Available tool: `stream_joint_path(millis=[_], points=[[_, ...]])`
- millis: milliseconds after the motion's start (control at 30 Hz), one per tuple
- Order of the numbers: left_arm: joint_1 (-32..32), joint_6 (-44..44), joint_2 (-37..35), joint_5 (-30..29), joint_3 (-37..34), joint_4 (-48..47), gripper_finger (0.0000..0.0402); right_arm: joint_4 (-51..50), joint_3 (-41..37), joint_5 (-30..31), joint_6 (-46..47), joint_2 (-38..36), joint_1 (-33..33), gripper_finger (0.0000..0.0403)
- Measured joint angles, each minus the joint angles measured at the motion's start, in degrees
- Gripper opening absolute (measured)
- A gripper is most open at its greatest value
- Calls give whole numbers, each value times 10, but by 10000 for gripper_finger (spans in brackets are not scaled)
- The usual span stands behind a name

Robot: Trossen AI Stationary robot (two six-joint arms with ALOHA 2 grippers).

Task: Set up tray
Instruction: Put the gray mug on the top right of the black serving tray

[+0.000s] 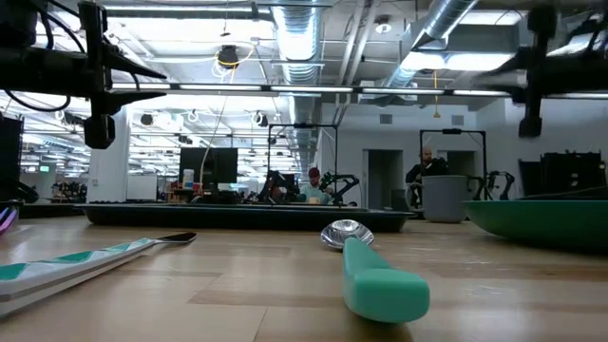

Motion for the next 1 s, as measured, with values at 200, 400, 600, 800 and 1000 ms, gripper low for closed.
stream_joint_path(millis=[200,400,600,800,1000], points=[[0,1,0,-24,0,2,92,41,131,-2,-187,142,-20,47],[0,49,0,-71,0,5,92,-40,318,-25,-391,373,-19,47],[0,76,0,-80,0,6,92,-298,520,13,-513,561,-31,47],[0,93,0,-70,0,6,92,-626,716,61,-482,719,-86,47],[0,93,0,-69,0,6,92,-831,842,1,-461,829,-164,47]])
